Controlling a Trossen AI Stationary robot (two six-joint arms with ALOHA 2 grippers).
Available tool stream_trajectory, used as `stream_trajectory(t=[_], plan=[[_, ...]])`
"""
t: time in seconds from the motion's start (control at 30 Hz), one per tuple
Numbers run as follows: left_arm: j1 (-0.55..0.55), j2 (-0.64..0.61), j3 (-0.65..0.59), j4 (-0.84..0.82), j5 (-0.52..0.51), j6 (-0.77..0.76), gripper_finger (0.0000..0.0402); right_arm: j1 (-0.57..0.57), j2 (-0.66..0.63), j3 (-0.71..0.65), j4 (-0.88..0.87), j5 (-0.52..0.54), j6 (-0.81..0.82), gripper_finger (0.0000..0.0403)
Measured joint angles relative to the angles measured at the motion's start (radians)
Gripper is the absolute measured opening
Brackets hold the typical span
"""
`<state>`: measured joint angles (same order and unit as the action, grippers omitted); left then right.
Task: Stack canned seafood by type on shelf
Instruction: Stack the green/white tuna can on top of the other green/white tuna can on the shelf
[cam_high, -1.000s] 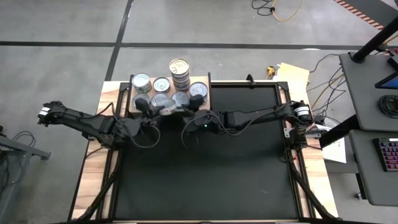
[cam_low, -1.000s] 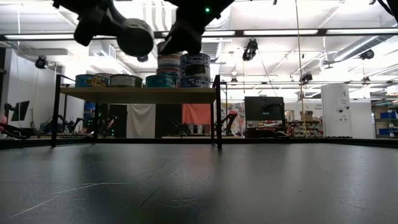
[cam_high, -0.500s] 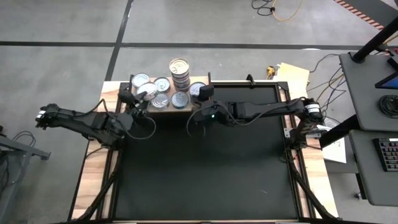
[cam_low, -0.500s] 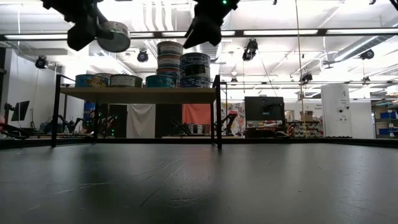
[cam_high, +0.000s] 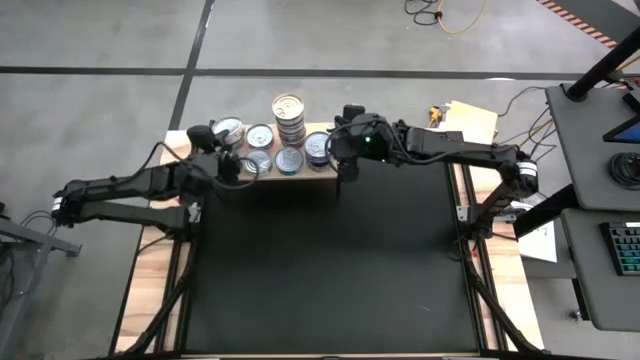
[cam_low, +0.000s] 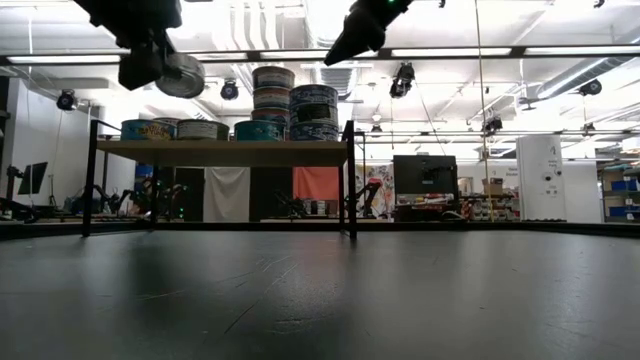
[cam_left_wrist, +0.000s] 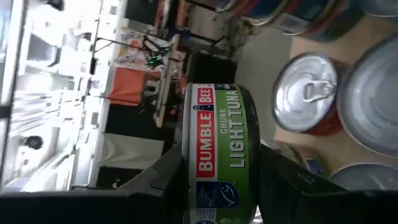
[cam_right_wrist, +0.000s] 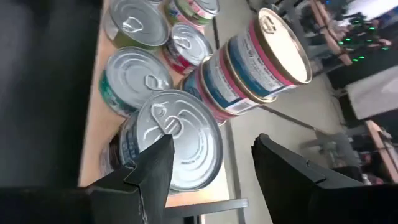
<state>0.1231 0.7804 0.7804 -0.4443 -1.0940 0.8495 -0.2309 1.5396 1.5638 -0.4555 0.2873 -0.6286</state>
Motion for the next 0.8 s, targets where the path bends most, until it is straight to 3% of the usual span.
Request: stream_trajectory(t=[0.27, 0.37, 0.47, 0.8], plan=[[0.072, 0.05, 0.093, -0.205, 0.016, 0.008, 0.0126, -0.02, -0.013, -0.002, -0.034, -0.033, 0.001, 0.0205], [0.112, 0.054, 0.106, -0.264, 0.069, 0.008, 0.0126, -0.019, -0.012, -0.003, -0.044, -0.033, -0.005, 0.0206], [0.148, 0.054, 0.108, -0.28, 0.119, 0.009, 0.0126, -0.02, -0.011, -0.009, -0.044, -0.034, -0.018, 0.0205], [0.222, 0.058, 0.108, -0.307, 0.119, 0.035, 0.0126, -0.021, -0.01, -0.026, -0.065, -0.033, -0.019, 0.0201]])
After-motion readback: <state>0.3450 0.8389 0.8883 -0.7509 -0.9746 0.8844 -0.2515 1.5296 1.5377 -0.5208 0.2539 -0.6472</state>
